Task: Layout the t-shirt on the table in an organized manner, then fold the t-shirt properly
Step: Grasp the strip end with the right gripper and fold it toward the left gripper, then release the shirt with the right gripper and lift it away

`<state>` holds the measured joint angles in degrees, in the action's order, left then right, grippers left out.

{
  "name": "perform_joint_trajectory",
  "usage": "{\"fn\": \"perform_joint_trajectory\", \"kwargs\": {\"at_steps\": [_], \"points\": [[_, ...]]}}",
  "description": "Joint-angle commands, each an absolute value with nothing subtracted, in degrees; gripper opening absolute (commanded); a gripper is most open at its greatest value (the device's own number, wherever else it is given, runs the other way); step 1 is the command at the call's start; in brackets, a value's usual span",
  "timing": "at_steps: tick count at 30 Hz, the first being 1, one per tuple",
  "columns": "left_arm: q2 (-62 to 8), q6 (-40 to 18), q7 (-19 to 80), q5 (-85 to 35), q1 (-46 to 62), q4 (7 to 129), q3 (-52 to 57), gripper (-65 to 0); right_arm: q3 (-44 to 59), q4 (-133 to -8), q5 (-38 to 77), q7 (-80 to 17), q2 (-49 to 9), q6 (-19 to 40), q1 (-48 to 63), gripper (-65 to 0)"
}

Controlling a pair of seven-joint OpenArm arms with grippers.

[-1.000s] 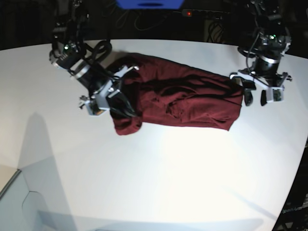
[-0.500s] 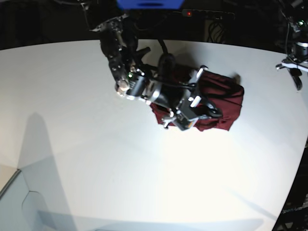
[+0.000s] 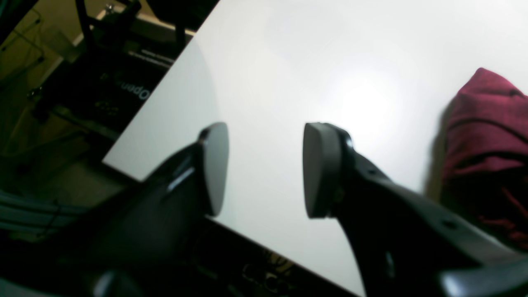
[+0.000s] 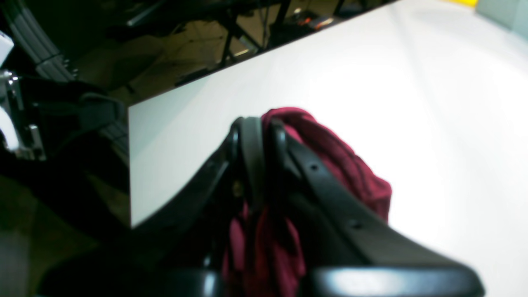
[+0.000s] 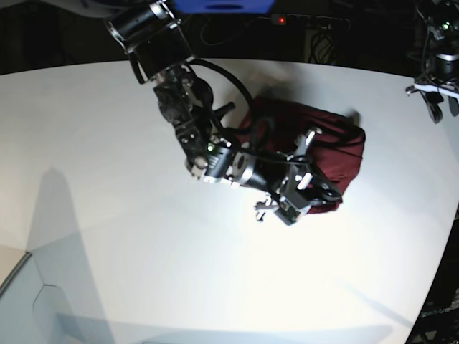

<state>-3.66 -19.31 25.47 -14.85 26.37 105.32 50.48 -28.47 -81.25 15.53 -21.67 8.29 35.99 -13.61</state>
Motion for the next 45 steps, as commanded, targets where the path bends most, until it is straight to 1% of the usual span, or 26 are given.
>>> {"fn": "perform_joint_trajectory", "kwargs": {"at_steps": [1,2,4,6,9,11,14,17,19,24,28,33,39,45], "points": [[-4.4,-19.1,23.9,-15.4,26.5,106.2,50.6,-36.6,-29.8,-80.4,16.4,-20.4,9.0,36.1,-14.6,-65.0],[-4.4,-19.1,23.9,-15.4,26.5,106.2,49.9,-36.6,-31.5,-79.3,16.4,-20.4,9.0,36.1,-14.9,-65.0],[-4.4,-19.1,23.9,-15.2,26.6,106.2,49.1,-36.7,-34.2,-78.5,16.5,-20.4,9.0,36.1,-15.5,-61.4],[-4.1,-19.1,24.0,-15.4,26.6,106.2,49.0,-36.8,-35.4,-78.9,16.5,-20.4,9.0,36.1,-15.3,-54.8],[-2.5,-19.1,24.0,-15.4,26.6,106.8,49.0,-36.7,-36.8,-81.0,16.6,-20.4,9.0,36.1,-15.1,-42.7],[-1.6,-19.1,24.0,-15.4,27.5,106.9,48.2,-36.6,-36.6,-84.4,16.6,-20.4,9.0,36.1,-13.6,-36.2],[-1.5,-19.1,24.0,-15.5,29.0,106.9,45.1,-36.6,-33.5,-88.9,16.6,-20.9,9.0,36.1,-11.4,-29.4],[-1.5,-19.1,23.9,-15.5,30.5,106.9,41.5,-36.6,-29.8,-92.4,16.6,-20.9,9.0,36.1,-7.3,-25.3],[-0.1,-19.1,23.9,-15.5,31.5,107.1,38.8,-36.6,-27.5,-94.6,16.6,-20.7,7.0,36.1,-3.7,-24.3],[2.9,-19.1,23.9,-15.5,33.5,110.7,29.1,-36.6,-21.8,-97.2,16.6,-20.4,2.7,36.1,2.2,-24.2],[3.1,-18.9,23.9,-15.5,35.5,114.8,18.8,-36.6,-17.4,-98.8,16.6,-20.4,0.0,36.2,5.2,-24.2],[4.0,-18.4,23.7,-15.5,35.6,115.4,10.9,-36.5,-12.9,-100.0,16.6,-20.7,-2.9,36.3,6.9,-24.2],[7.9,-18.4,23.8,-15.3,33.7,115.1,9.4,-36.5,-8.4,-100.4,16.6,-20.8,-4.5,36.3,8.6,-24.2],[8.4,-18.3,23.9,-14.9,30.8,113.0,9.6,-36.5,-5.5,-100.4,16.6,-20.6,-4.9,36.4,10.0,-24.1]]}}
